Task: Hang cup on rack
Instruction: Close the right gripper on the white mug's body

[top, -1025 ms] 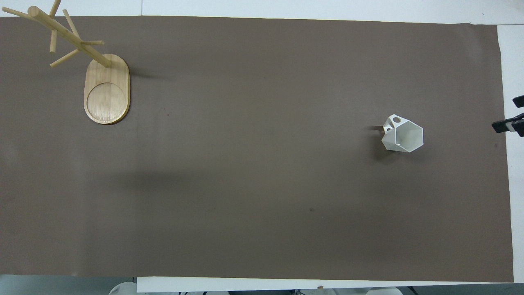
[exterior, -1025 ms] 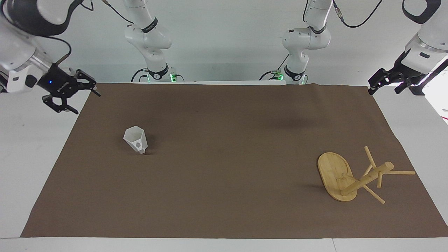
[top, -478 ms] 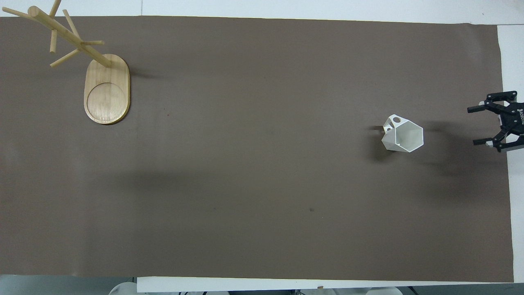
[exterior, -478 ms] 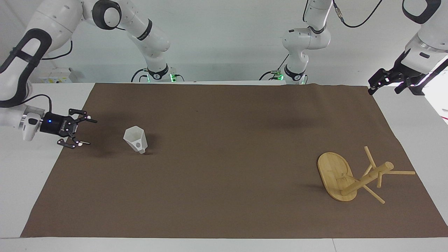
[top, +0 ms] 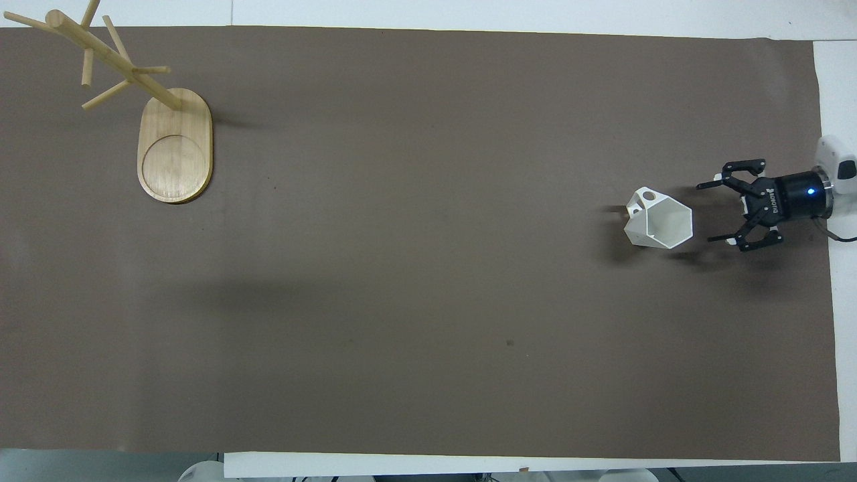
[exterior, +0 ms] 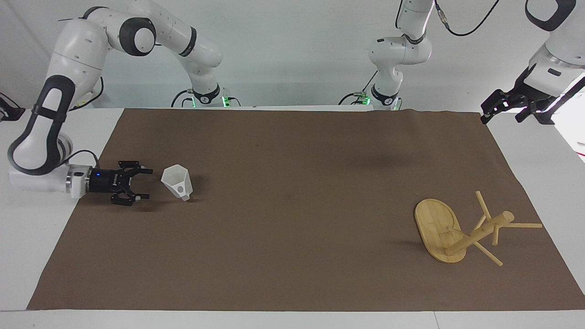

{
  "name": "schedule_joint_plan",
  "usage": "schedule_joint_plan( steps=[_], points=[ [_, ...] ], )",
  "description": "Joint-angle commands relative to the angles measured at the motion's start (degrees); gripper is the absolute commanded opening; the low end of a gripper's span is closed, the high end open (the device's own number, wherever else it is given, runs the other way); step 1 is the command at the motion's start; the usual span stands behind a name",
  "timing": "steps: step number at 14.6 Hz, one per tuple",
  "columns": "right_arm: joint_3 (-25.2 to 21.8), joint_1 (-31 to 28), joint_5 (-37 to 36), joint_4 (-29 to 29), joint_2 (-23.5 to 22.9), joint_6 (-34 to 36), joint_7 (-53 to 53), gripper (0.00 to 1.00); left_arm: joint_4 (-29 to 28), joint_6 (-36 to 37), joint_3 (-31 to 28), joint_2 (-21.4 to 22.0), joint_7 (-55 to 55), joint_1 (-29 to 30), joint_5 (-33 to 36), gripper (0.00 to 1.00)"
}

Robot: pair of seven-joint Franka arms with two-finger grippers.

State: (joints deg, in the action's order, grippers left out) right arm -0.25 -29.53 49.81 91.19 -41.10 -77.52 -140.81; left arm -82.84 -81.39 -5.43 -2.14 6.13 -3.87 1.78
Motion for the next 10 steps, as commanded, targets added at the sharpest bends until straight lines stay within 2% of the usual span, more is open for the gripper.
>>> schedule_joint_plan(
  steps=[1,6,10],
  points=[
    [0.3,0.7,1.9,0.0,-0.1,-0.4,-2.1,1.00,-0.4,0.6,0.2,0.9,0.0,0.3,0.4,1.00],
    [0.3,4.2,5.3,3.1,0.0,-2.0,-5.6,1.00,-0.5,0.6,0.2,0.9,0.0,0.3,0.4,1.00],
    [1.1,4.6,5.5,3.6,0.2,-1.8,-7.5,1.00,-0.4,0.6,0.2,0.8,0.0,0.3,0.4,1.00]
  ],
)
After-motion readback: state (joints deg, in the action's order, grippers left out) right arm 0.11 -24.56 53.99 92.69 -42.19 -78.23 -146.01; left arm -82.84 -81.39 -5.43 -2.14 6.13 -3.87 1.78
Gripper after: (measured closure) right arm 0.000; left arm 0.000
